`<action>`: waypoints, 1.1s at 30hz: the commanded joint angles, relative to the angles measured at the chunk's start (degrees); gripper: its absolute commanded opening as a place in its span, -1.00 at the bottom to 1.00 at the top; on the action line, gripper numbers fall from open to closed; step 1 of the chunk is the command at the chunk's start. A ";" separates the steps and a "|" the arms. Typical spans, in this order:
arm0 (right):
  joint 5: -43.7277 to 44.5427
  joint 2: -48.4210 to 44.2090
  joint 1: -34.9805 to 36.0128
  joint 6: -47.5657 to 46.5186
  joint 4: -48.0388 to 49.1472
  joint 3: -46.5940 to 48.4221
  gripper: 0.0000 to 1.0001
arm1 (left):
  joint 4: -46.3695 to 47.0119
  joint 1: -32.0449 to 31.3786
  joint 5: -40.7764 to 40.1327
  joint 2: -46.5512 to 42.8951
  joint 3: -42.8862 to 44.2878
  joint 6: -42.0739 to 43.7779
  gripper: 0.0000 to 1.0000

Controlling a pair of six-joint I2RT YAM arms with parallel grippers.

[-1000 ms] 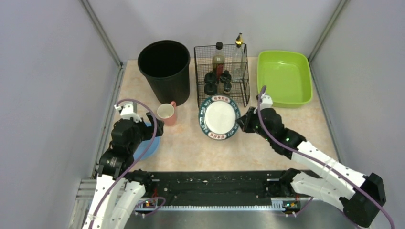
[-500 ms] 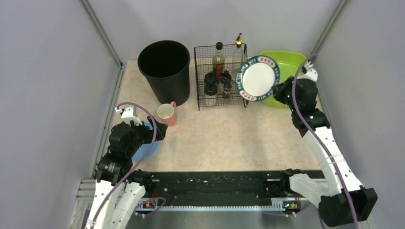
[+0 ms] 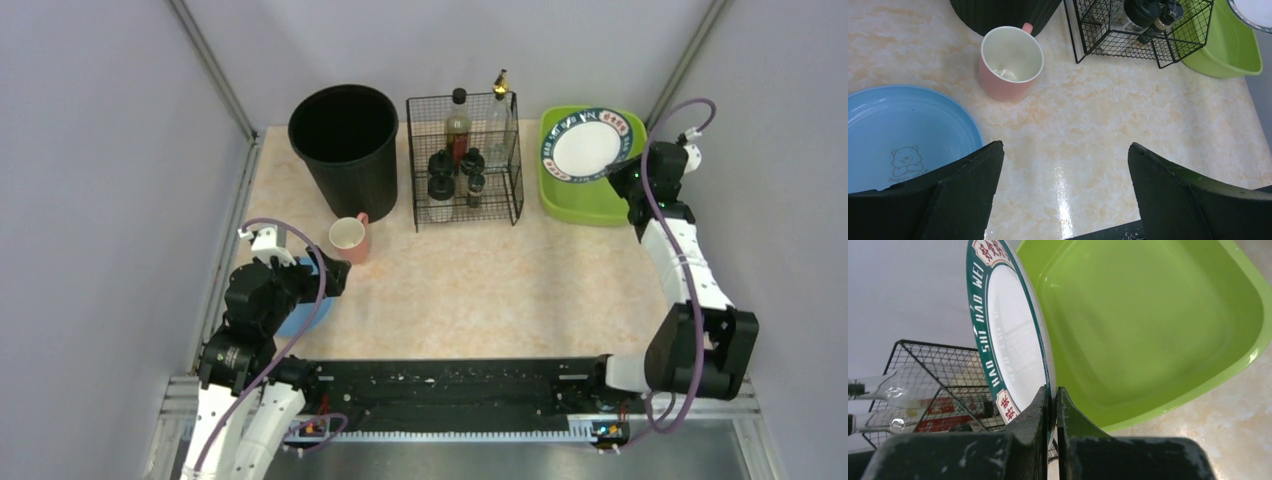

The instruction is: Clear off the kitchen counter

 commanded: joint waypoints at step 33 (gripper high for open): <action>-2.78 43.01 -6.01 17.80 17.84 14.73 -0.47 | 2.40 -0.25 1.98 1.56 -0.40 1.35 0.98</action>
